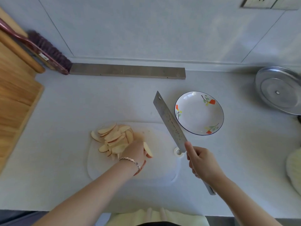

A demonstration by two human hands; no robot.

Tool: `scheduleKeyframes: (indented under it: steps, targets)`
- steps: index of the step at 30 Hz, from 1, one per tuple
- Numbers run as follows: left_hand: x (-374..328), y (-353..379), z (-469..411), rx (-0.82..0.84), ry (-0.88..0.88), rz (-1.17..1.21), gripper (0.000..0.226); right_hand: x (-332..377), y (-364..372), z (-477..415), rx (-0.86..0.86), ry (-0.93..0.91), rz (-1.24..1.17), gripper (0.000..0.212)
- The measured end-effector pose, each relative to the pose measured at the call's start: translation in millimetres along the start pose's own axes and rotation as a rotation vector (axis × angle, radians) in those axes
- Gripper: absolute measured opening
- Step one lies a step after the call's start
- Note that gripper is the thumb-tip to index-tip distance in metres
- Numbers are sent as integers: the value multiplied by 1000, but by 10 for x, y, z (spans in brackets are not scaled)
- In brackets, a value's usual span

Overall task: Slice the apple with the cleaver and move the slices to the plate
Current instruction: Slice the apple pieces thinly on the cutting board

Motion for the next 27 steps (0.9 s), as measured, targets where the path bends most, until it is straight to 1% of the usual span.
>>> scheduleKeyframes:
  steps: [1, 3, 5, 8, 12, 16, 17, 19, 20, 22, 25, 27]
  targets:
    - [1, 38, -24, 19, -16, 22, 12, -32, -5, 24, 3, 11, -5, 51]
    - [0, 100, -68, 53, -50, 91, 32, -99, -15, 68, 7, 26, 0, 51]
    - [-43, 80, -101, 26, -48, 143, 45, -158, -6, 93, 14, 45, 3, 51]
    - [-148, 111, -110, 10, -24, 172, 49, -227, 10, 120, 16, 69, 17, 50]
    - [-90, 166, -90, -46, -167, 321, 46, -293, 26, 163, 23, 97, 9, 49]
    - [-80, 234, -49, -39, -229, 453, 43, -339, 89, 189, 62, 139, 11, 49]
    - [-70, 249, -45, -35, -265, 504, 45, -343, 116, 197, 72, 157, 3, 50]
    - [-12, 291, -34, -39, -398, 651, 48, -342, 187, 227, 90, 205, -32, 50]
    - [31, 316, -23, -50, -475, 711, 46, -331, 227, 245, 100, 224, -49, 50]
    - [110, 392, -4, -51, -612, 826, 33, -297, 307, 267, 118, 238, -64, 51]
    - [130, 537, 7, -17, -720, 1013, 12, -247, 388, 274, 124, 240, -62, 52]
    - [140, 574, 16, -23, -752, 1074, 16, -227, 422, 274, 125, 244, -55, 53]
Point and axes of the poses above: each hand's wrist, its own z-axis away from the middle knuckle, its own y-axis out of the palm, x = y × z, the point moved 8 cm from there along -z, towards the middle knuckle, and after that the axes turned 9 degrees about -x, right-handed, at the moved point
